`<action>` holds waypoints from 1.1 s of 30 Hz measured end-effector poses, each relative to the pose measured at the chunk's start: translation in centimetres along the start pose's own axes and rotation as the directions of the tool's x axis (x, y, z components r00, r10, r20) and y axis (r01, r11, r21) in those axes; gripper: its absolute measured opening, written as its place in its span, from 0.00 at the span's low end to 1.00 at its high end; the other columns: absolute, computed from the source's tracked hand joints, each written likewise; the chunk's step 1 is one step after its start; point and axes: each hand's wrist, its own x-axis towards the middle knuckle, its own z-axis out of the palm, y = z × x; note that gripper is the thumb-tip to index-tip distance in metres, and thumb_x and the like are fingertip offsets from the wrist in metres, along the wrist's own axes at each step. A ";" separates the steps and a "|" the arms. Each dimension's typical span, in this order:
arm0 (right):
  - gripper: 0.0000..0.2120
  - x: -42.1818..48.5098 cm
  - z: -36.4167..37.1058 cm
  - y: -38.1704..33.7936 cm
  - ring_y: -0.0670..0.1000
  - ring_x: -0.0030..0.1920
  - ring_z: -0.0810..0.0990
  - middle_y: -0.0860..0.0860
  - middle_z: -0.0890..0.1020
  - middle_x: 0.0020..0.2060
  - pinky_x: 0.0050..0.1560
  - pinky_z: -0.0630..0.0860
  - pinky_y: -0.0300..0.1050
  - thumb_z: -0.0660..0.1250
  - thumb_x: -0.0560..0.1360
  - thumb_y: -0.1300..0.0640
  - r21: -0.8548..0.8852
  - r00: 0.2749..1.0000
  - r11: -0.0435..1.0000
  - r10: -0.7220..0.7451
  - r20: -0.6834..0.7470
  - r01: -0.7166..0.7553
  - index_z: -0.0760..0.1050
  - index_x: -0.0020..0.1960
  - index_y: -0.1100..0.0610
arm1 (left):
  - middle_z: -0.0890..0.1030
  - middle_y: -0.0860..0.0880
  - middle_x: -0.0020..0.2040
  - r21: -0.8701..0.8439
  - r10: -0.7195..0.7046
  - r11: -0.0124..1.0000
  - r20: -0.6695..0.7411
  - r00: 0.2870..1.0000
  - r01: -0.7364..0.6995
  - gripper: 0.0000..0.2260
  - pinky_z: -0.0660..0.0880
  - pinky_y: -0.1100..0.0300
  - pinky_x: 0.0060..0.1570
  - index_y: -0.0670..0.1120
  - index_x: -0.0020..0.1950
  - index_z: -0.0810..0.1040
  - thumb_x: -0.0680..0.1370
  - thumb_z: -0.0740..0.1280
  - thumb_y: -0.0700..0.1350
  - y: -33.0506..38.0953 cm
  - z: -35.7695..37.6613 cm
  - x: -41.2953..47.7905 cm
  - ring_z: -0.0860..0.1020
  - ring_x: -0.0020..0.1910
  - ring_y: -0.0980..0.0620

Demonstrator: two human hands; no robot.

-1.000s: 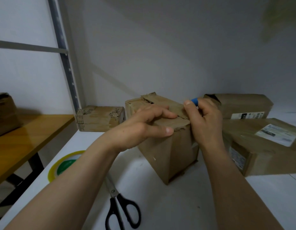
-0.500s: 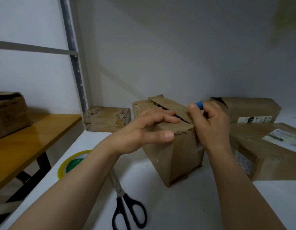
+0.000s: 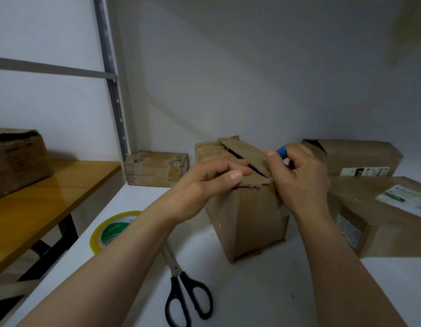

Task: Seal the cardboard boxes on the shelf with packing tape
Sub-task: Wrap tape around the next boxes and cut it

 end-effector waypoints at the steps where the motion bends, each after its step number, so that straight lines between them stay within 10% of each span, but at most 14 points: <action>1: 0.16 0.0 0.0 -0.1 0.48 0.37 0.71 0.44 0.71 0.33 0.33 0.60 0.41 0.64 0.76 0.43 -0.013 1.000 1.000 0.009 0.009 -0.009 0.73 0.36 0.53 | 0.74 0.56 0.71 0.060 -0.018 0.998 -0.041 0.999 0.021 0.16 0.61 0.54 0.74 0.58 0.60 0.83 0.74 0.70 0.59 0.0 0.3 -0.3 0.66 0.74 0.60; 5: 0.18 -0.1 -0.6 -0.2 0.48 0.37 0.71 0.46 0.72 0.36 0.34 0.61 0.44 0.67 0.78 0.44 -0.045 0.995 0.998 0.045 0.091 -0.041 0.70 0.35 0.53 | 0.54 0.62 0.79 0.208 -0.177 0.956 -0.145 0.974 0.205 0.30 0.55 0.53 0.77 0.66 0.67 0.74 0.65 0.74 0.64 0.0 1.5 -1.4 0.54 0.78 0.59; 14: 0.19 0.7 -2.8 -3.0 0.48 0.55 0.71 0.42 0.77 0.48 0.48 0.70 0.47 0.63 0.75 0.32 -0.105 0.900 0.989 -0.051 0.433 0.107 0.75 0.47 0.47 | 0.72 0.63 0.69 -0.052 -0.132 0.991 -0.186 0.974 0.125 0.40 0.67 0.58 0.73 0.55 0.78 0.63 0.69 0.77 0.52 -1.2 1.1 -1.8 0.69 0.69 0.69; 17: 0.28 0.2 -2.9 -4.0 0.45 0.54 0.76 0.36 0.81 0.52 0.53 0.77 0.53 0.56 0.71 0.24 -0.044 0.862 0.987 -0.113 0.495 0.155 0.79 0.53 0.45 | 0.73 0.69 0.64 0.044 -0.127 0.989 -0.246 0.961 0.142 0.33 0.71 0.60 0.69 0.63 0.74 0.66 0.71 0.75 0.58 -1.1 1.8 -2.2 0.72 0.63 0.72; 21: 0.34 0.4 -3.1 -5.1 0.44 0.49 0.79 0.38 0.82 0.49 0.48 0.79 0.52 0.55 0.68 0.20 -0.127 0.833 0.976 -0.081 0.547 0.179 0.80 0.56 0.44 | 0.63 0.55 0.80 0.299 -0.065 0.947 -0.191 0.979 0.121 0.34 0.66 0.50 0.74 0.60 0.81 0.56 0.77 0.60 0.69 -1.5 2.3 -2.4 0.63 0.77 0.57; 33: 0.29 -0.1 -3.6 -4.6 0.41 0.49 0.76 0.31 0.77 0.43 0.45 0.71 0.43 0.61 0.67 0.26 -0.078 0.826 0.991 -0.043 0.562 0.105 0.81 0.59 0.41 | 0.51 0.55 0.83 0.391 -0.041 0.916 -0.125 0.991 0.087 0.31 0.54 0.60 0.79 0.55 0.83 0.44 0.84 0.53 0.59 -0.9 2.6 -3.2 0.52 0.80 0.60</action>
